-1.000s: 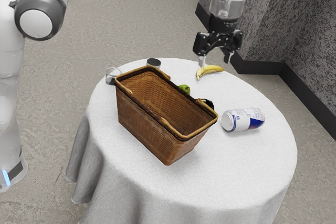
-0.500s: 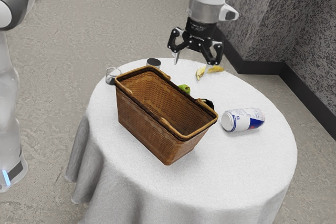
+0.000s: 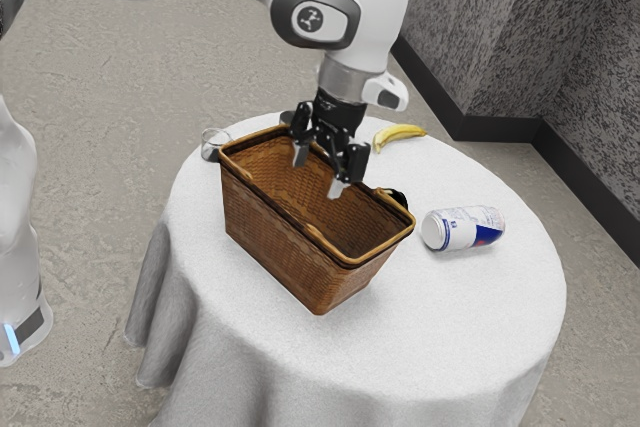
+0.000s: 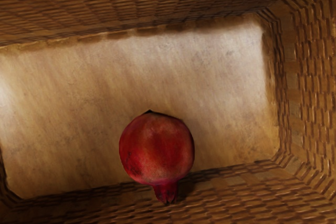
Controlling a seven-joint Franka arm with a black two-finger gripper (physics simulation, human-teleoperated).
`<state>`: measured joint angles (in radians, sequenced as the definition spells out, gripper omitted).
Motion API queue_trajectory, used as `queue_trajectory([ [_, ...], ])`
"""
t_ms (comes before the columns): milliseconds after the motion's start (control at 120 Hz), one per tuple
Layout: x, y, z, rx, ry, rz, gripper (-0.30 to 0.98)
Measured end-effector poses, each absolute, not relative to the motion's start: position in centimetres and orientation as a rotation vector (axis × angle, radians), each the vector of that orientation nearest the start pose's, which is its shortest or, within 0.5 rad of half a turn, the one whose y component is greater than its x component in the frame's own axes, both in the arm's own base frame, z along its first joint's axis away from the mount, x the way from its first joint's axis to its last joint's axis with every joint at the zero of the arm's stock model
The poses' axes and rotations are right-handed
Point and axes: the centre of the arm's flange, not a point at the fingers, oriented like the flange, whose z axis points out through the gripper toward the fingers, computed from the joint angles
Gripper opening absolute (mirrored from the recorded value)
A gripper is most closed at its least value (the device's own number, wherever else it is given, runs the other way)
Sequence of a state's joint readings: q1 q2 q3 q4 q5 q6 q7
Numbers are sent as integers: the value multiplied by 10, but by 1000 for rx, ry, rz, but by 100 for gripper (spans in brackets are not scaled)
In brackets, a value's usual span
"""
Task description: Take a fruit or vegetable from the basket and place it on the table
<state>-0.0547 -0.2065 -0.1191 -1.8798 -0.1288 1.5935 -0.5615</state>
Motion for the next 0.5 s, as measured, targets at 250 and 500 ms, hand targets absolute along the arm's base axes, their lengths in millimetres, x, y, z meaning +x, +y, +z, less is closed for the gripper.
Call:
queue_trajectory([
  [250,489,-91,585,-3240,-622,113,69],
  [500,481,-94,590,-3249,-665,67,69],
])
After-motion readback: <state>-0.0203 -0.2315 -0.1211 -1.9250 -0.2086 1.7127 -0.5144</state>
